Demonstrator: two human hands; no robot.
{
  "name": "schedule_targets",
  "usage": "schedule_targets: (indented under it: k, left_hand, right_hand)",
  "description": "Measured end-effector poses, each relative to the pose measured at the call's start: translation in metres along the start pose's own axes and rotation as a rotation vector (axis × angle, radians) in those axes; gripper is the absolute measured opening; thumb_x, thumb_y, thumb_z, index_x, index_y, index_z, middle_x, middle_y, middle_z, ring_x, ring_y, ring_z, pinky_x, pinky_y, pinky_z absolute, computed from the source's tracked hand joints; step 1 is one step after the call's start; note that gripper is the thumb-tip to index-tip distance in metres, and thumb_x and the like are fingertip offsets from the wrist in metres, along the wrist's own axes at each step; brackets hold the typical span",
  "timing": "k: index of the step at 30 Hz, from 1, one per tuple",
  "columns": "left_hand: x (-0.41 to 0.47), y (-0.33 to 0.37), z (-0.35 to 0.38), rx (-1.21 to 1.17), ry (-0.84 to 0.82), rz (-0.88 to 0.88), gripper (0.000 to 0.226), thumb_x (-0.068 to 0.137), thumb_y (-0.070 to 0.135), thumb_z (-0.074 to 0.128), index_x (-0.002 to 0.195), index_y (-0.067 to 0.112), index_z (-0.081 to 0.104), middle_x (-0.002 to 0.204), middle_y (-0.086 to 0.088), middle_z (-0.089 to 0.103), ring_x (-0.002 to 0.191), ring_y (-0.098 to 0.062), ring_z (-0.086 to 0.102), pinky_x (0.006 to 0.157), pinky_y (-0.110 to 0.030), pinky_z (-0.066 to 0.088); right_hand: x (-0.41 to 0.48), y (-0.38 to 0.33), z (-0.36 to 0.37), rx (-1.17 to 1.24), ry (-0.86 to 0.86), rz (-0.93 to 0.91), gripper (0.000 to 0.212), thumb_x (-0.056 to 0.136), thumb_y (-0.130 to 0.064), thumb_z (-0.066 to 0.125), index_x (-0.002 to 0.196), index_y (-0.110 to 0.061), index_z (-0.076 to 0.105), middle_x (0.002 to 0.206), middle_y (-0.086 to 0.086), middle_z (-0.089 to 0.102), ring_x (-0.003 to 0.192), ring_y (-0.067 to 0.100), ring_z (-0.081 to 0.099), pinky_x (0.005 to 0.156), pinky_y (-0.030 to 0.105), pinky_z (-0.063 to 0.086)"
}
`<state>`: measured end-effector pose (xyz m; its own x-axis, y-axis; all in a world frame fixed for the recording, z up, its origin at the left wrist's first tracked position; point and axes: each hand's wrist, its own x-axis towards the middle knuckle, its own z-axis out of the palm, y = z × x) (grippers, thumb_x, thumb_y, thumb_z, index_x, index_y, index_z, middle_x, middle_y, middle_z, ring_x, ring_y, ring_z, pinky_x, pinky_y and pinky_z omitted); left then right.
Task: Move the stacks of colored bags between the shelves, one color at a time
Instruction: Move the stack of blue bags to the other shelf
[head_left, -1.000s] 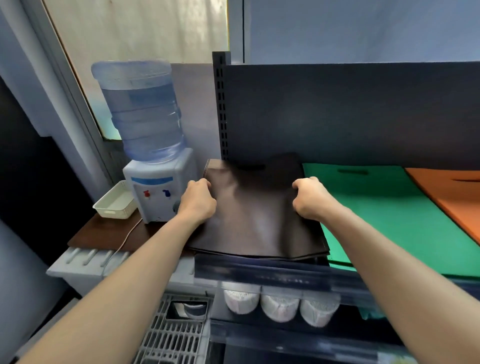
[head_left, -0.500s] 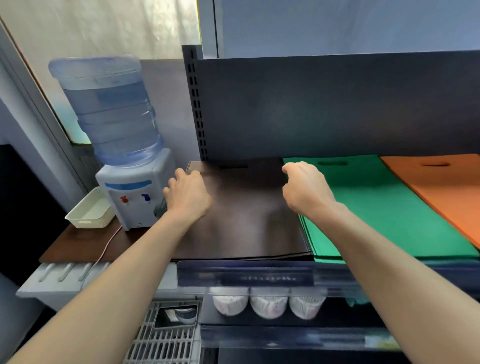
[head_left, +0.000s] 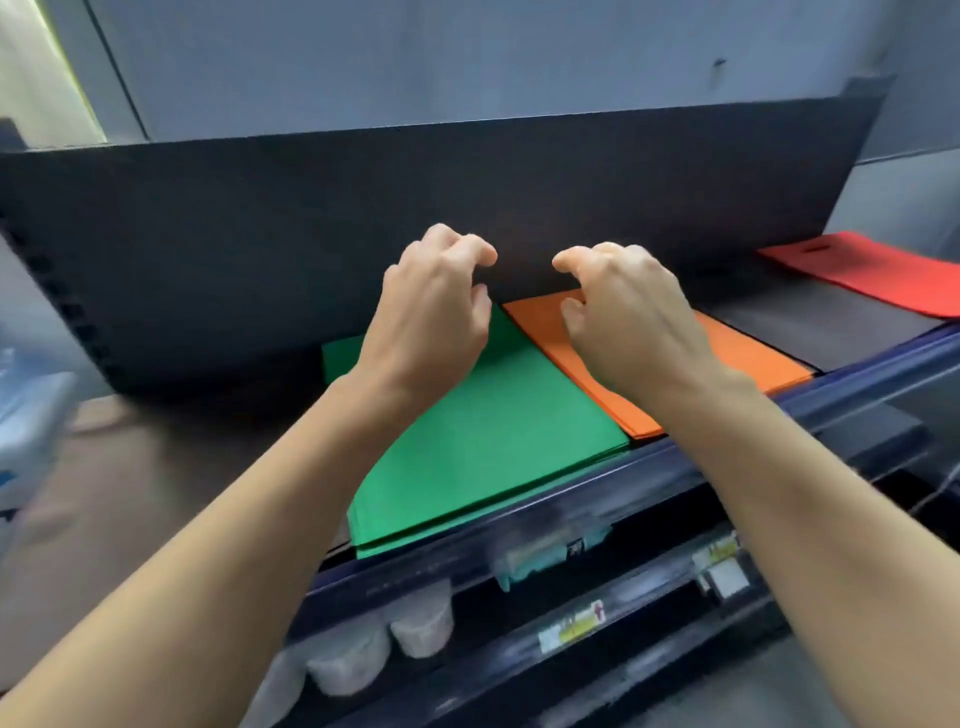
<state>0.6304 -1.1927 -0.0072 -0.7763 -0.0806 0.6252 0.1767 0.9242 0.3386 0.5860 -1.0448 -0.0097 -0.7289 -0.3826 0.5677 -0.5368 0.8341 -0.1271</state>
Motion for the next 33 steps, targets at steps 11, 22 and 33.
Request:
schedule_targets:
  k: [11, 22, 33]
  left_hand:
    - [0.068, 0.227, 0.123, -0.134, 0.013, 0.491, 0.032, 0.091, 0.007, 0.048, 0.121, 0.012, 0.058, 0.119, -0.008, 0.055, 0.108, -0.028, 0.050, 0.091, -0.039, 0.035]
    - [0.079, 0.437, 0.242, -0.411, -0.056, 0.823, 0.033, 0.080, 0.005, 0.050, 0.109, 0.010, 0.064, 0.104, -0.011, 0.061, 0.098, -0.034, 0.056, 0.083, -0.042, 0.040]
    - [0.126, 0.578, 0.361, -0.678, -0.052, 0.926, 0.033, 0.080, 0.007, 0.045, 0.107, 0.006, 0.063, 0.105, -0.013, 0.061, 0.094, -0.036, 0.056, 0.081, -0.044, 0.042]
  right_hand:
    - [-0.058, 0.219, -0.113, -0.336, 0.152, 0.303, 0.030, 0.091, -0.013, 0.048, 0.121, -0.011, 0.055, 0.115, 0.014, 0.059, 0.109, 0.034, 0.050, 0.090, 0.040, 0.042]
    - [-0.155, 0.383, -0.207, -0.590, 0.186, 0.702, 0.030, 0.089, -0.009, 0.050, 0.118, -0.008, 0.057, 0.118, 0.016, 0.059, 0.111, 0.036, 0.048, 0.091, 0.041, 0.040]
    - [-0.179, 0.522, -0.248, -0.790, 0.245, 0.933, 0.029, 0.091, -0.010, 0.048, 0.118, -0.007, 0.057, 0.118, 0.015, 0.058, 0.106, 0.034, 0.047, 0.086, 0.038, 0.037]
